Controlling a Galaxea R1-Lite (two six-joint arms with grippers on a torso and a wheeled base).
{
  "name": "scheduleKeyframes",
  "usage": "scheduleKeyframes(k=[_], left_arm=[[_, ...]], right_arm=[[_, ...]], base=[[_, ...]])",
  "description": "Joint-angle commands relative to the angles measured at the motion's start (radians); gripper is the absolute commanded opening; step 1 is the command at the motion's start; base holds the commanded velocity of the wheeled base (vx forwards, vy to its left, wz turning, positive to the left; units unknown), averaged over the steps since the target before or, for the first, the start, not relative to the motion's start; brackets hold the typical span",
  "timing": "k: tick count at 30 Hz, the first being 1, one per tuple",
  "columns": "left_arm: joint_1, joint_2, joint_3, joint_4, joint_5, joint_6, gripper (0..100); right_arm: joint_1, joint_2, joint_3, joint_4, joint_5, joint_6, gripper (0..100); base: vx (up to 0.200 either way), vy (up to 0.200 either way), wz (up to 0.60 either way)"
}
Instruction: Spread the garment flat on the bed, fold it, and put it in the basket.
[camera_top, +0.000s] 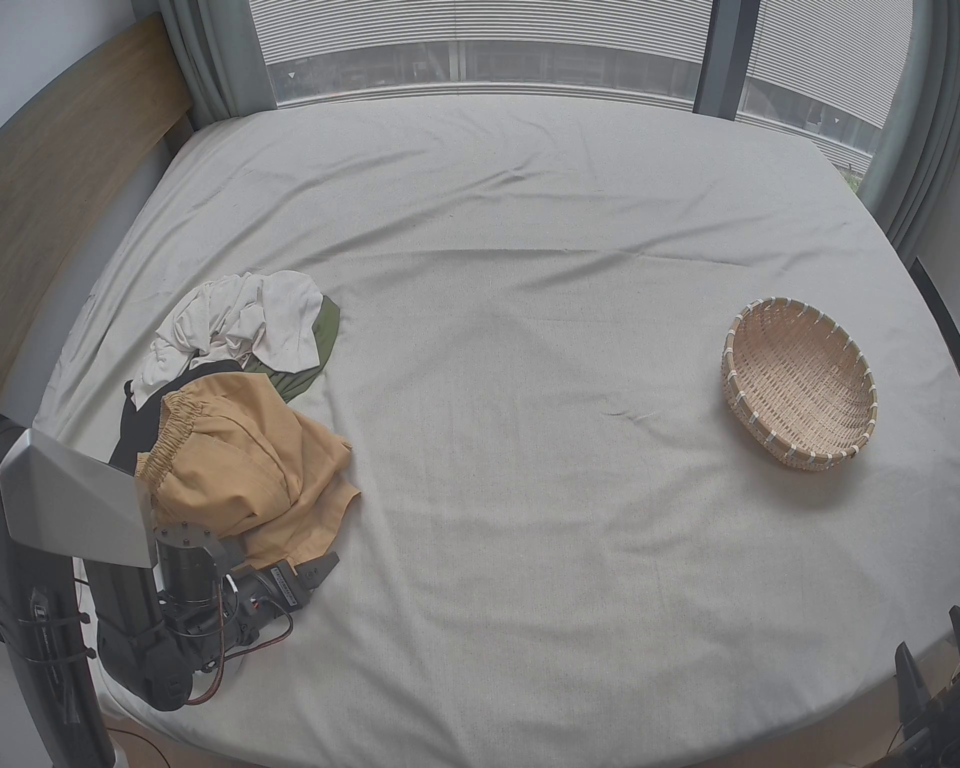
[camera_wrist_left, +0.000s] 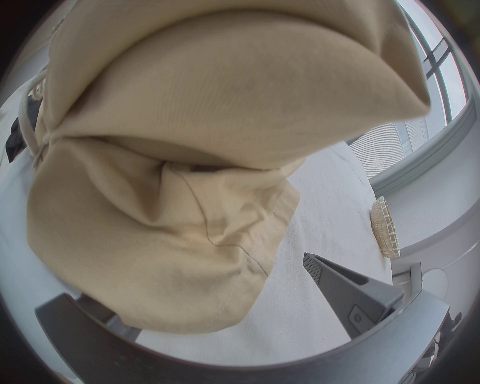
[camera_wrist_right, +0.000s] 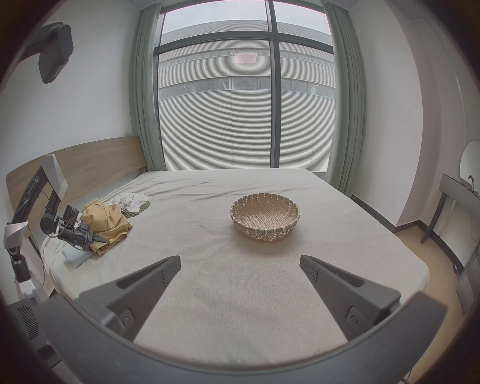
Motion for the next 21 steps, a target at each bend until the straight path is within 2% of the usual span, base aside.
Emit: scheduleKeyframes(k=[1,11,12,21], left_arm=[[-0.001,-0.01,-0.017,-0.001,0.028,-0.016,100],[-0.012,-0.001,-0.019,-0.001,0.034,-0.025,100],[-0.012,-0.001,-0.019,-0.001,0.034,-0.023,0],[-0.006,0.007,-0.02,-0.001,0.032,-0.023,0]], right_arm=[[0.001,-0.016,0.018,0.0,0.0,0.0,100],[0.001,-0.016,0.018,0.0,0.0,0.0,100],[0.001,-0.016,0.018,0.0,0.0,0.0,100],[0.001,-0.016,0.018,0.0,-0.001,0.001,100]], base=[[0.0,0.0,0.0],[0.0,0.0,0.0],[0.0,0.0,0.0],[0.0,0.0,0.0]])
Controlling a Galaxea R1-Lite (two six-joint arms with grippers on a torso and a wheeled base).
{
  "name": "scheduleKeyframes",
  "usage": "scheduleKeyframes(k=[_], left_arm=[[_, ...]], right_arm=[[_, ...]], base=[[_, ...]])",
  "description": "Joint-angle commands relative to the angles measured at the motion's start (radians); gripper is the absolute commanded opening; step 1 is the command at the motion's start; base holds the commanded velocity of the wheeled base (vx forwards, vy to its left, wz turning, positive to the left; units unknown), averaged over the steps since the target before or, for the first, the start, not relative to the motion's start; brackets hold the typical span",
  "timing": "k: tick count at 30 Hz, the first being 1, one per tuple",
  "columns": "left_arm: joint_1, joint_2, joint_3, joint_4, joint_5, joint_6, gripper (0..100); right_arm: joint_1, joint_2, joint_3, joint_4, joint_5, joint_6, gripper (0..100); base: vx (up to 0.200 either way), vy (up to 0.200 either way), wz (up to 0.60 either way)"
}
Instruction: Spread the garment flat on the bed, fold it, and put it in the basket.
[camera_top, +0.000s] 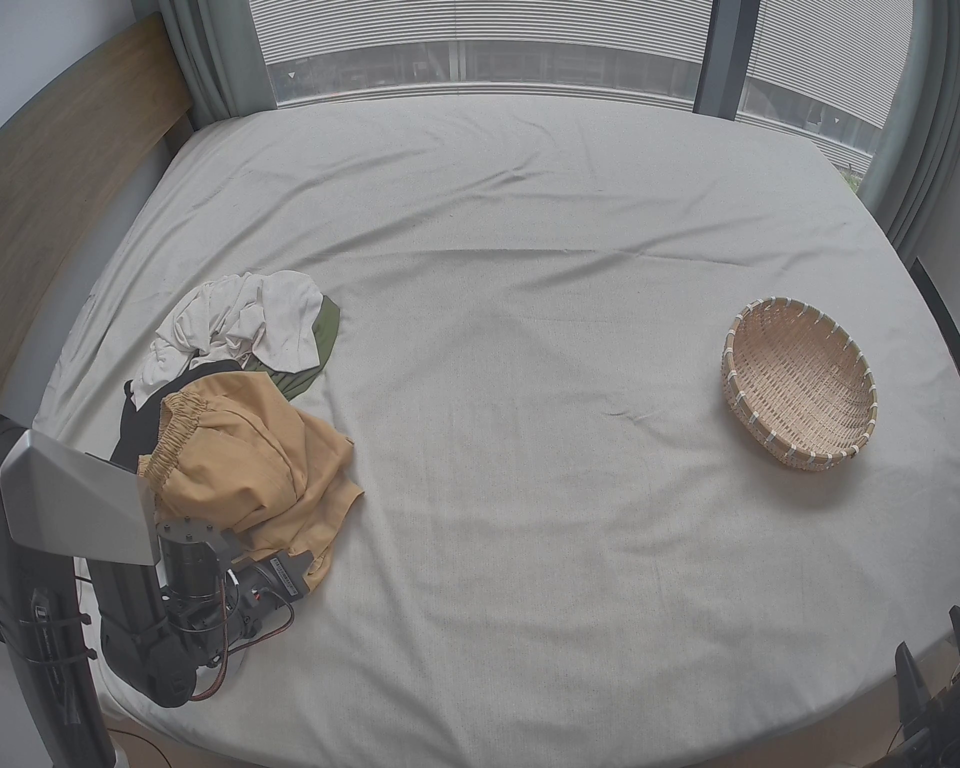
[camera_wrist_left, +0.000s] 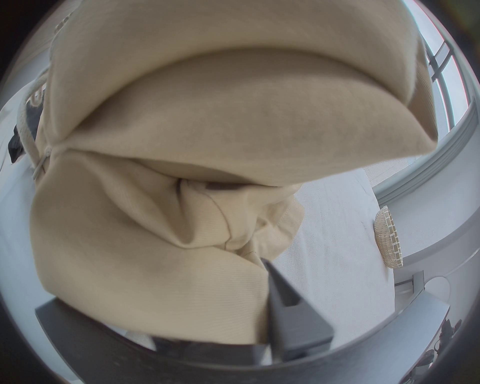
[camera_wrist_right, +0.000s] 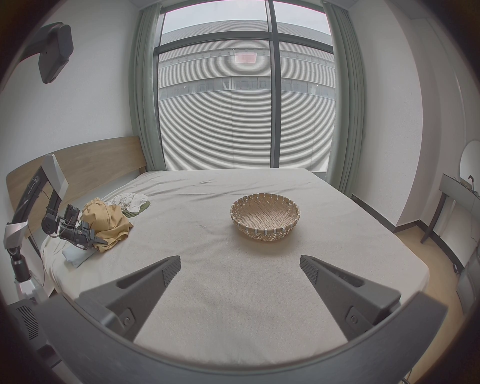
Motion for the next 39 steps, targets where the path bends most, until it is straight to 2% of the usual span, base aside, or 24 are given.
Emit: scheduleKeyframes(k=[1,6,10,21,39], left_arm=[[0.001,0.003,0.0,0.0,0.0,0.0,0],[-0.011,-0.01,0.001,-0.001,-0.001,-0.002,0],[-0.115,-0.063,-0.005,-0.001,-0.001,-0.029,0],[-0.29,-0.085,-0.087,-0.001,0.0,-0.048,0],[-0.447,-0.008,-0.267,0.002,0.006,-0.046,0]], right_arm=[[0.001,-0.016,0.018,0.0,0.0,0.0,100],[0.001,-0.016,0.018,0.0,0.0,0.0,100],[0.001,-0.016,0.018,0.0,0.001,0.0,100],[0.001,-0.016,0.018,0.0,0.001,-0.001,100],[-0.001,-0.016,0.018,0.0,0.001,-0.001,100]], base=[[0.0,0.0,0.0],[0.0,0.0,0.0],[0.0,0.0,0.0],[0.0,0.0,0.0],[0.0,0.0,0.0]])
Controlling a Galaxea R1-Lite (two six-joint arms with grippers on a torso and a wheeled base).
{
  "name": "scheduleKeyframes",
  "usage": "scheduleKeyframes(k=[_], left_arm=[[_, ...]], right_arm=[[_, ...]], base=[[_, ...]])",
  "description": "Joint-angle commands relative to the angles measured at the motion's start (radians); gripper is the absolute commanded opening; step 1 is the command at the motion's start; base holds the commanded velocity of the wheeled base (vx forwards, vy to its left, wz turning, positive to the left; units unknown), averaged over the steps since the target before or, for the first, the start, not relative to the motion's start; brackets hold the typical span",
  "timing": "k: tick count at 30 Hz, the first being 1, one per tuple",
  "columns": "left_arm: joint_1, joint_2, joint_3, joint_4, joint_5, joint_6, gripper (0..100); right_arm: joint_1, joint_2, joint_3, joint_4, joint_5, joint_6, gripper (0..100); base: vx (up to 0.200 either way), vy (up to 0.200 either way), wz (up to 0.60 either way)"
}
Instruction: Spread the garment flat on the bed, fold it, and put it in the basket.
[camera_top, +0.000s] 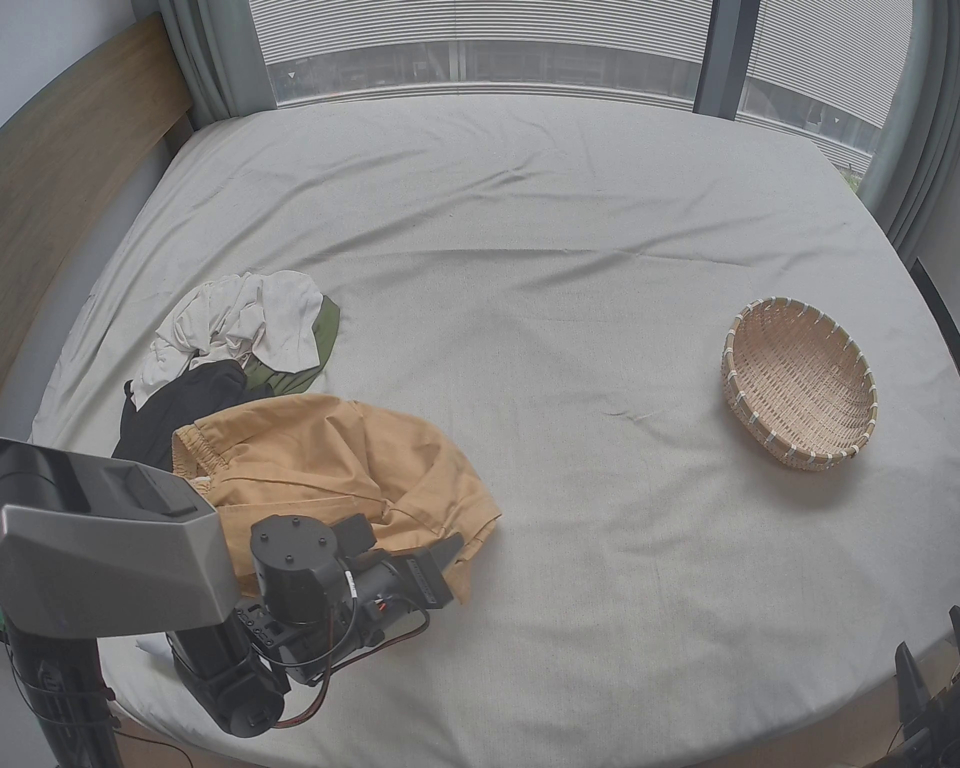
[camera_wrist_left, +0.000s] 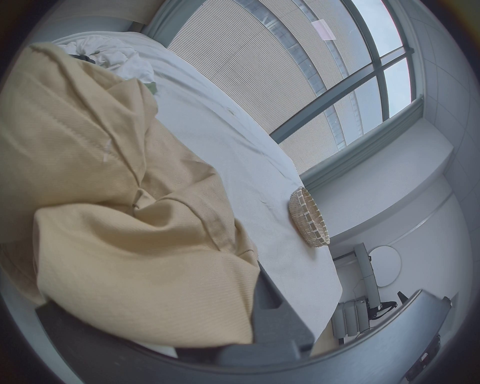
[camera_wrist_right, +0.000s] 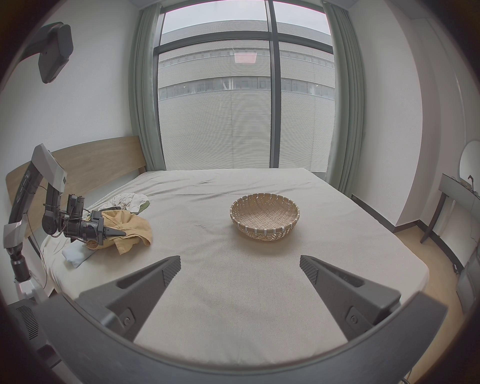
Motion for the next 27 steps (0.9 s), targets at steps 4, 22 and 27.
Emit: scheduleKeyframes(k=[4,22,27], left_arm=[[-0.062,0.049,-0.108,0.002,0.0,0.001,0],[-0.204,0.106,-0.226,0.0,-0.029,-0.014,0],[-0.209,0.14,-0.272,0.0,-0.028,-0.014,0]], right_arm=[[0.0,-0.016,0.018,0.0,0.0,0.0,100],[0.0,-0.016,0.018,0.0,0.0,0.0,100],[0.0,-0.016,0.018,0.0,0.0,0.0,100]], base=[[0.0,0.0,0.0],[0.0,0.0,0.0],[0.0,0.0,0.0]])
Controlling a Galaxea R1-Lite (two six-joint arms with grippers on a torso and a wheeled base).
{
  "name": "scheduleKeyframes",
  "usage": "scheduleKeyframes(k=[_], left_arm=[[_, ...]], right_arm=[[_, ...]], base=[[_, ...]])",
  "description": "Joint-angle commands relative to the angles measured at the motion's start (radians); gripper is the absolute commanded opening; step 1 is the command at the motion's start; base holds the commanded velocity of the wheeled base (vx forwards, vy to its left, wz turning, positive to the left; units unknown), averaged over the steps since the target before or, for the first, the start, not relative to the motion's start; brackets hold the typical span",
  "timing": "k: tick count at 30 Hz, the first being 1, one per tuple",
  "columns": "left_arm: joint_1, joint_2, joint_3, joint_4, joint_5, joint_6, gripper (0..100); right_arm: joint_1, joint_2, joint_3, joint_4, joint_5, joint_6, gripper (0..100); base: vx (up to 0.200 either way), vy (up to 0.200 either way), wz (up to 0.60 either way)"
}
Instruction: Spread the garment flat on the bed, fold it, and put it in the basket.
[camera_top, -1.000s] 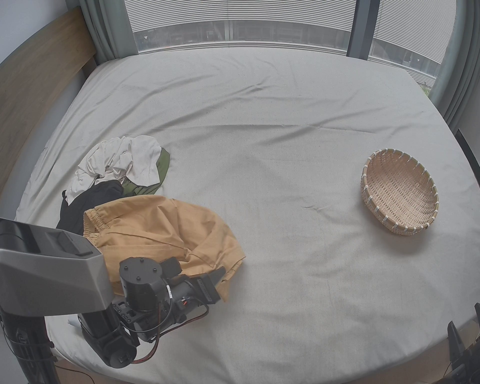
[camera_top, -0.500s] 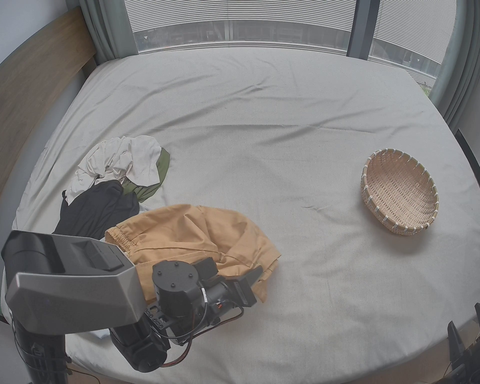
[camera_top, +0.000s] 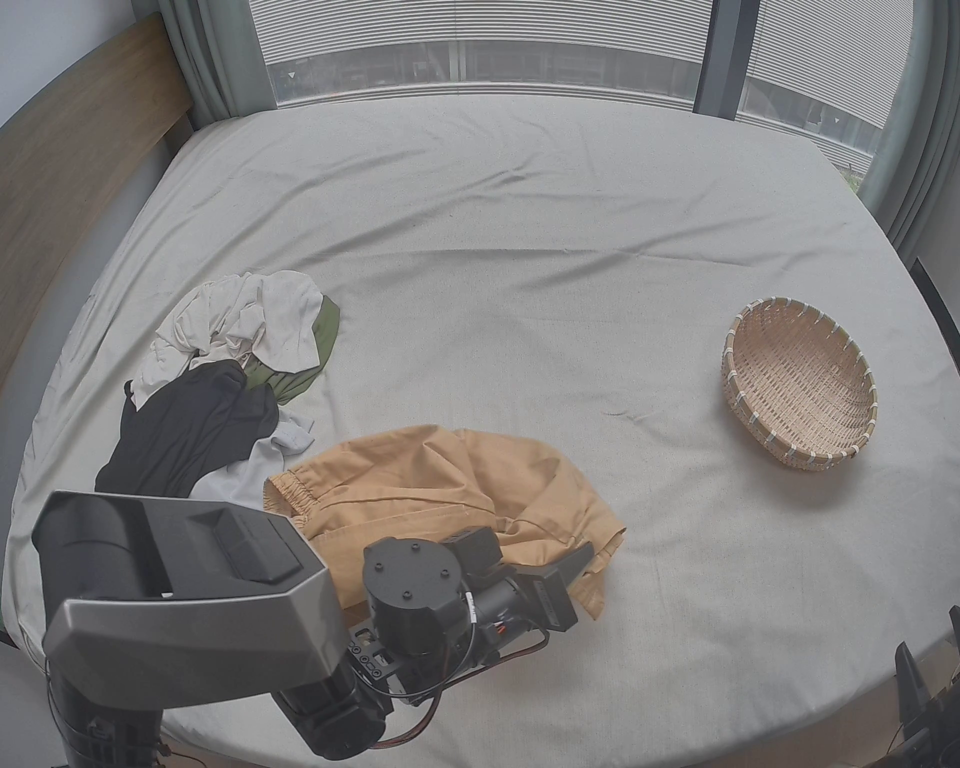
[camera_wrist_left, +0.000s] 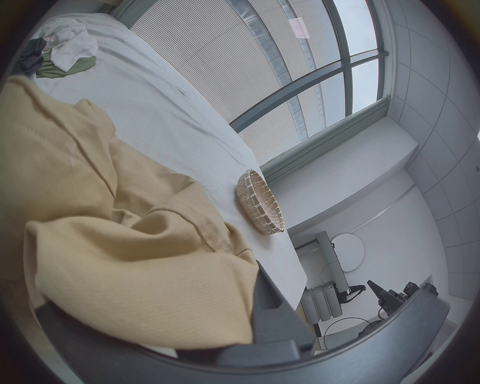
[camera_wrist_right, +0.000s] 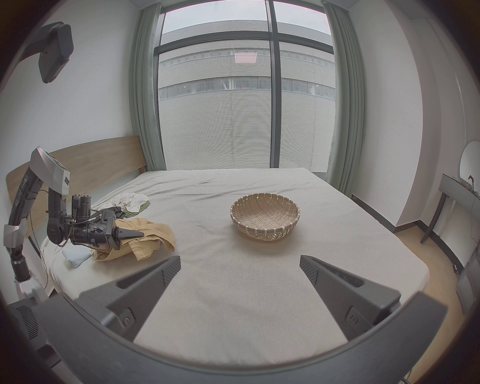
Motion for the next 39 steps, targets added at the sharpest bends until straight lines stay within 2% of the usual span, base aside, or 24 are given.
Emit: scheduleKeyframes(k=[1,16,17,27,29,39], left_arm=[[-0.005,0.034,-0.036,-0.001,0.001,0.0,0],[-0.031,0.063,-0.076,-0.002,0.001,0.001,0],[-0.027,0.065,-0.076,-0.001,0.001,0.001,100],[-0.031,0.069,-0.061,-0.002,0.024,0.006,100],[-0.053,0.04,-0.017,-0.002,0.047,0.005,100],[-0.065,-0.129,0.281,-0.002,0.048,0.009,100]], right_arm=[[0.0,-0.016,0.018,0.0,0.0,0.001,100],[0.0,-0.016,0.018,0.0,0.0,0.001,100],[0.0,-0.016,0.018,0.0,0.0,0.001,100],[0.0,-0.016,0.018,0.0,0.0,-0.001,100],[0.0,-0.016,0.018,0.0,0.0,-0.001,100],[0.002,-0.016,0.018,0.0,0.0,0.002,100]], base=[[0.0,0.0,0.0],[0.0,0.0,0.0],[0.0,0.0,0.0],[0.0,0.0,0.0],[0.0,0.0,0.0],[0.0,0.0,0.0]])
